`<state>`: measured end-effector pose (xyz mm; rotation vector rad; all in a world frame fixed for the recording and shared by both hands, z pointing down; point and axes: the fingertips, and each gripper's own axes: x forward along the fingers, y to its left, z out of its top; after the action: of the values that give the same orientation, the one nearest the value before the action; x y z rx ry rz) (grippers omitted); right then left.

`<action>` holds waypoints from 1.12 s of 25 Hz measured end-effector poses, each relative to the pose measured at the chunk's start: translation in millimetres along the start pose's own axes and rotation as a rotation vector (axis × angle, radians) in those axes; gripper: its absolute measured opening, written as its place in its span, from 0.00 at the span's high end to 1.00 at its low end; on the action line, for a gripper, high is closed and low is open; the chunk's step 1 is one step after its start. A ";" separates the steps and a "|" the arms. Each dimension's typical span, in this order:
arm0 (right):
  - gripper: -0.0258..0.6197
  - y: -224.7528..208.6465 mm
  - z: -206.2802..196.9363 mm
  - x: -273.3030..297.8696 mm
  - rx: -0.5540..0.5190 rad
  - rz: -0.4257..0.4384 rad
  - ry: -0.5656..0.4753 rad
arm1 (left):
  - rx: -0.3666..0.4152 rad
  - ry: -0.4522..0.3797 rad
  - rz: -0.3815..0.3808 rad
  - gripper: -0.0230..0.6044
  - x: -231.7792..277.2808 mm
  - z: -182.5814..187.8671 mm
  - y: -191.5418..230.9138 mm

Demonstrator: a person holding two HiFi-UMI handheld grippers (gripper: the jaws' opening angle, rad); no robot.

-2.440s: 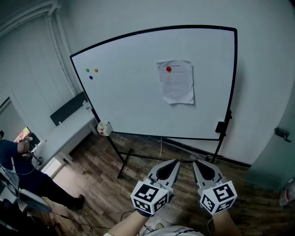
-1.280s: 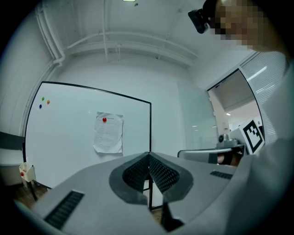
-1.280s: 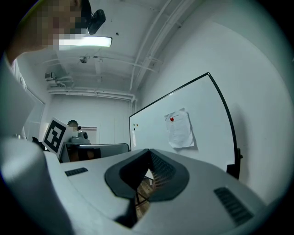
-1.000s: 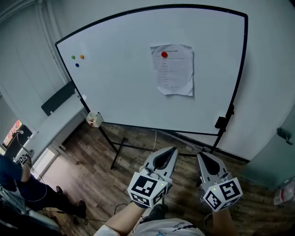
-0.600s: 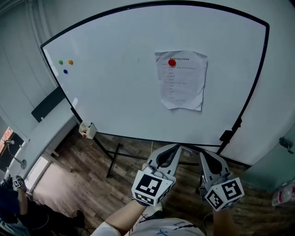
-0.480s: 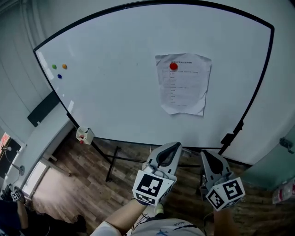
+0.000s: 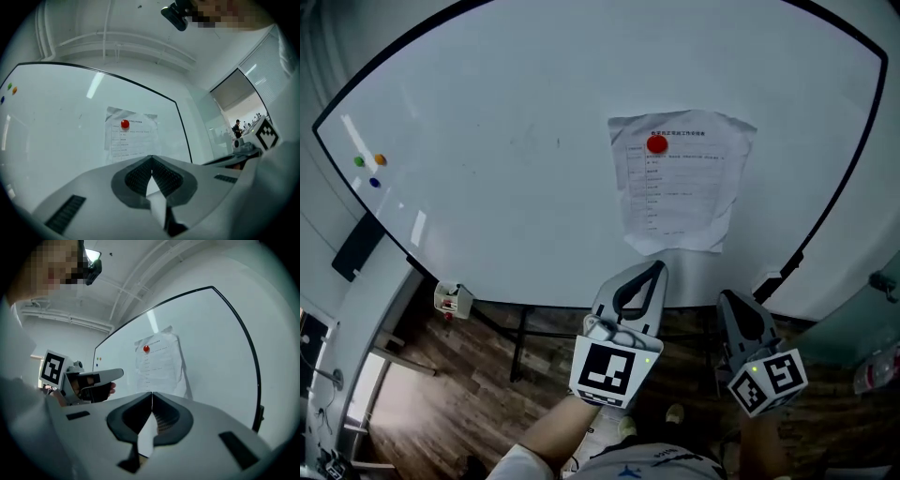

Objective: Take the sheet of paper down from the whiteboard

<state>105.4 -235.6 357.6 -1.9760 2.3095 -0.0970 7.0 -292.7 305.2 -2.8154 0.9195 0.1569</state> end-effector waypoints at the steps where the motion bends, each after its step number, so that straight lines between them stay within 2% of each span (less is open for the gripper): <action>1: 0.94 -5.5 0.3 6.9 -0.004 0.000 0.001 | 0.007 0.004 0.005 0.94 6.8 -0.1 3.8; 8: 0.94 -39.3 14.8 48.2 -0.039 0.058 -0.019 | 0.104 -0.033 0.086 0.94 47.1 26.3 26.7; 12: 0.93 -59.7 34.8 65.5 -0.073 0.067 -0.055 | 0.200 -0.059 0.156 0.94 65.7 49.5 40.2; 16: 0.85 -71.3 46.0 80.7 -0.107 0.089 -0.078 | 0.277 -0.064 0.240 0.94 79.5 64.5 53.6; 20: 0.83 -79.9 48.8 91.3 -0.132 0.096 -0.090 | 0.319 -0.060 0.298 0.83 90.1 75.8 62.4; 28: 0.82 -84.2 56.3 101.4 -0.155 0.134 -0.109 | 0.372 -0.020 0.356 0.75 105.4 84.5 72.4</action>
<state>179.1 -347.9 307.7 -1.8337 2.4354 0.2017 44.9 -394.0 196.6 -2.2927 1.2885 0.0516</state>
